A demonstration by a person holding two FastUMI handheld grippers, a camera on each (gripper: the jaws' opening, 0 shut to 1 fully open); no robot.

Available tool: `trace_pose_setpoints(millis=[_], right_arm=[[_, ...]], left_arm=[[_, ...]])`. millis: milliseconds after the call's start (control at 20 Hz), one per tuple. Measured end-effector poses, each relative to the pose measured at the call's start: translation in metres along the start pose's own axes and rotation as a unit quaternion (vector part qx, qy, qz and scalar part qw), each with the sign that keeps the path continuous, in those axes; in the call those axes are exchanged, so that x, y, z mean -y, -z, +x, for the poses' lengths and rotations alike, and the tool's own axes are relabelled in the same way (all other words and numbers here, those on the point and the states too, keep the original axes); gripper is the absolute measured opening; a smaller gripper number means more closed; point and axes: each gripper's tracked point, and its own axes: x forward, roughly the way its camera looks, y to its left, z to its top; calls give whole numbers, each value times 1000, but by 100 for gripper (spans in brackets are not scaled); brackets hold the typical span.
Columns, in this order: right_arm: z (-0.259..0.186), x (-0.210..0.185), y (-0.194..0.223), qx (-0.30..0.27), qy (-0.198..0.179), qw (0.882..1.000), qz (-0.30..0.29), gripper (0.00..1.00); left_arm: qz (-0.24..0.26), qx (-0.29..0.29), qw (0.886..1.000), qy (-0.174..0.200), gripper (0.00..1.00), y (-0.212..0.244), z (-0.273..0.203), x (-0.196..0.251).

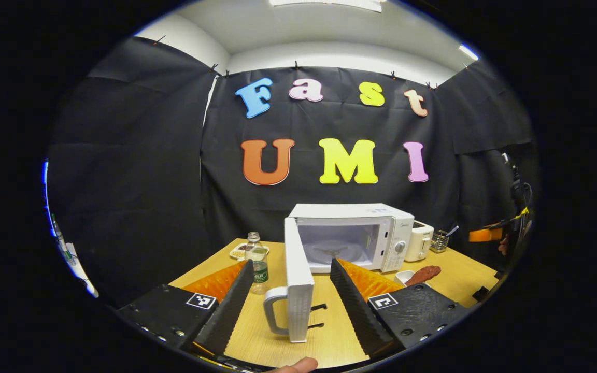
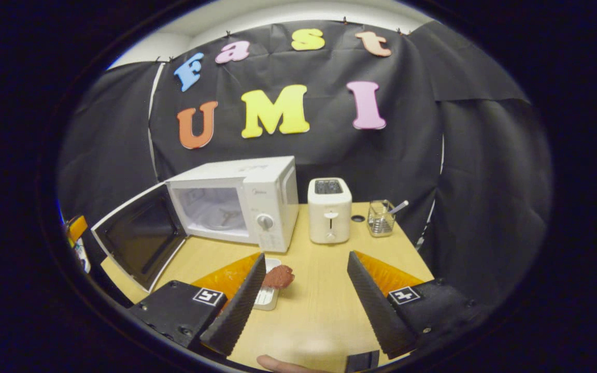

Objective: Open the microwave oven with the left hand, put the food in, and close the microwave oven.

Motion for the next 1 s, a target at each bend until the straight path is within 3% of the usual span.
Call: trace_pose_setpoints(millis=[50, 100, 150, 200, 300, 450, 500, 550, 600, 650, 700, 750, 800, 900, 1000], right_arm=[[13, -1, 6, -24, -15, 1000, 2, 100], [26, -1, 13, -48, -29, 998, 4, 100], [38, -1, 19, -71, -45, 996, 10, 100], [49, -3, 25, -93, -63, 994, 17, 91], [67, -7, 35, -131, -102, 985, 43, 100], [90, -11, 50, -181, -145, 969, 83, 93], [97, -13, 54, -195, -158, 963, 96, 80], [101, -16, 60, -208, -170, 957, 112, 89], [105, -21, 64, -220, -185, 949, 131, 77], [106, -25, 68, -232, -201, 939, 153, 84], [107, -30, 69, -240, -217, 930, 174, 81], [110, -35, 72, -244, -230, 923, 189, 75], [113, -36, 77, -252, -236, 918, 198, 57], [113, -40, 77, -254, -235, 912, 219, 5], [104, -42, 73, -236, -243, 921, 191, 9]], left_arm=[[1, 5, 1000, -1, 82, -7, 5, 4], [-1, 10, 1000, -2, 81, -13, 10, 7], [-1, 15, 1000, -3, 90, -19, 15, 12], [-2, 20, 1000, -5, 90, -23, 20, 16], [2, 34, 999, -9, 90, -33, 27, 21], [16, 54, 998, -26, 91, -44, 34, 19], [18, 57, 998, -29, 91, -46, 35, 20], [17, 57, 998, -30, 91, -46, 35, 22], [17, 57, 998, -30, 91, -46, 37, 23], [16, 55, 998, -30, 91, -45, 36, 23], [18, 54, 998, -31, 91, -44, 37, 23], [20, 51, 998, -34, 91, -42, 37, 22], [23, 49, 998, -37, 91, -41, 37, 21], [25, 46, 998, -38, 91, -39, 35, 22], [26, 51, 998, -36, 91, -42, 30, 21]])
